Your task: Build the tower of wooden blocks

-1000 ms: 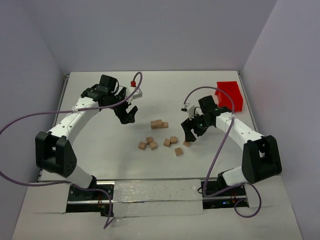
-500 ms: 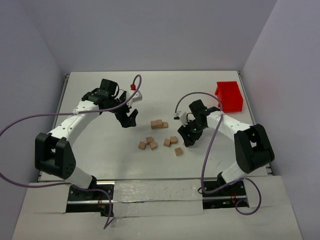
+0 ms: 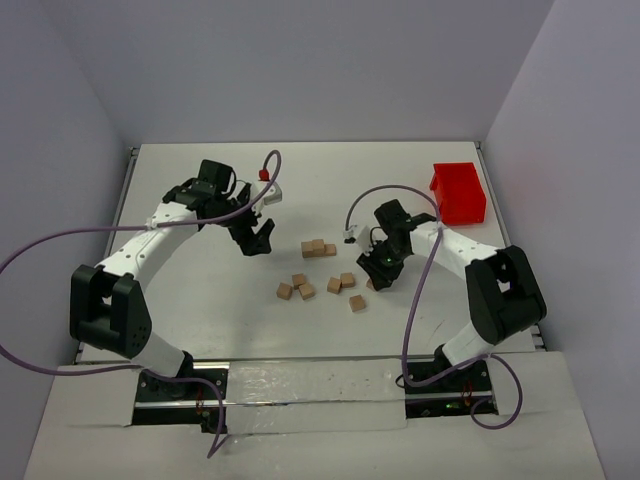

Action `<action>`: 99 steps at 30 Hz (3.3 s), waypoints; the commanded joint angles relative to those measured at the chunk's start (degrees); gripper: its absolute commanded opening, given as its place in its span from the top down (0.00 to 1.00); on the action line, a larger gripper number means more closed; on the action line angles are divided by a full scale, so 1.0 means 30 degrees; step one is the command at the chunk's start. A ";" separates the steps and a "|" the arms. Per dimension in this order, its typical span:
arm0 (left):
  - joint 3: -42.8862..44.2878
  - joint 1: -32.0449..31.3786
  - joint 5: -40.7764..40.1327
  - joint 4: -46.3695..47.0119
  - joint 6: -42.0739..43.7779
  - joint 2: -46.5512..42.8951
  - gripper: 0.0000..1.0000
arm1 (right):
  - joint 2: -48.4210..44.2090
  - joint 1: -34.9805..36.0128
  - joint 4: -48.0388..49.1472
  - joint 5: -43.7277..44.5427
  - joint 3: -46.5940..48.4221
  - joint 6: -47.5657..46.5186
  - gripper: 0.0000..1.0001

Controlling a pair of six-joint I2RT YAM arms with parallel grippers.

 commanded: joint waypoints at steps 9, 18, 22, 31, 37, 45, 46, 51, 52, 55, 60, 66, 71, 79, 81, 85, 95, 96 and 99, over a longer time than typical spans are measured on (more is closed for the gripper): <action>0.1067 0.1591 0.4076 -0.1620 0.1198 0.1696 0.01 | 0.2071 0.0131 -0.2915 -0.0185 0.6348 -0.7724 0.97; 0.0452 0.1816 0.4296 -0.0602 0.0413 0.1542 0.01 | 0.6337 0.0541 -0.5343 -0.0574 1.1902 -1.0316 1.00; 0.0364 0.1943 0.4429 -0.0535 0.0421 0.1616 0.01 | 0.7460 0.1248 -0.5850 -0.0024 1.3074 -1.0614 1.00; 0.0223 0.2074 0.4389 -0.0394 0.0581 0.1517 0.01 | 0.9174 0.2379 -0.6564 0.0455 1.4863 -1.0341 0.99; -0.0176 0.2132 0.4296 -0.0322 0.0816 0.1412 0.01 | 1.0026 0.2835 -0.6837 0.0545 1.5571 -1.0277 0.99; -0.0398 0.2258 0.4276 -0.0126 0.0846 0.1199 0.01 | 1.0560 0.3196 -0.6985 0.0399 1.6208 -1.0394 0.98; -0.0389 0.2287 0.4304 -0.0144 0.0846 0.1220 0.01 | 1.0655 0.3237 -0.7031 0.0399 1.6292 -1.0394 0.98; -0.0385 0.2366 0.4354 -0.0097 0.0875 0.1324 0.01 | 1.1005 0.3383 -0.7076 0.0294 1.6575 -1.0381 0.97; -0.0385 0.2366 0.4354 -0.0097 0.0888 0.1337 0.01 | 1.1030 0.3383 -0.7076 0.0282 1.6612 -1.0393 0.97; -0.0393 0.2396 0.4379 -0.0126 0.0958 0.1444 0.01 | 1.1196 0.3437 -0.7234 0.0252 1.6742 -1.0394 0.97; -0.0369 0.2425 0.4267 -0.0126 0.1080 0.1542 0.01 | 1.0979 0.3574 -0.7027 0.0319 1.6323 -1.0489 0.96; -0.0339 0.2425 0.4316 -0.0106 0.1139 0.1620 0.01 | 1.0875 0.3833 -0.6946 0.0614 1.6132 -1.0540 0.96; -0.0436 0.2425 0.4326 -0.0136 0.1168 0.1659 0.01 | 1.1011 0.3988 -0.6937 0.0682 1.6219 -1.0443 0.91; -0.0691 0.2425 0.4208 -0.0156 0.1373 0.1572 0.01 | 1.1118 0.4087 -0.6975 0.0837 1.6336 -1.0306 0.72; -0.0805 0.2425 0.4293 -0.0014 0.1291 0.1545 0.01 | 1.1204 0.4087 -0.7005 0.0921 1.6393 -1.0250 0.69; -0.1381 0.2425 0.4260 0.1118 0.0639 0.1261 0.01 | 1.1203 0.4087 -0.6935 0.1204 1.6428 -1.0243 0.64; -0.3558 0.2425 0.1962 0.6065 -0.2540 -0.0354 0.01 | 1.1181 0.4112 -0.6913 0.1227 1.6571 -1.0101 0.40; -0.3598 0.2425 0.1798 0.6120 -0.2534 -0.0398 0.01 | 1.1141 0.4116 -0.6917 0.1201 1.6589 -1.0101 0.35; -0.3757 0.2425 0.1452 0.6434 -0.2777 -0.0516 0.01 | 1.0957 0.4145 -0.7029 0.1094 1.6629 -1.0059 0.23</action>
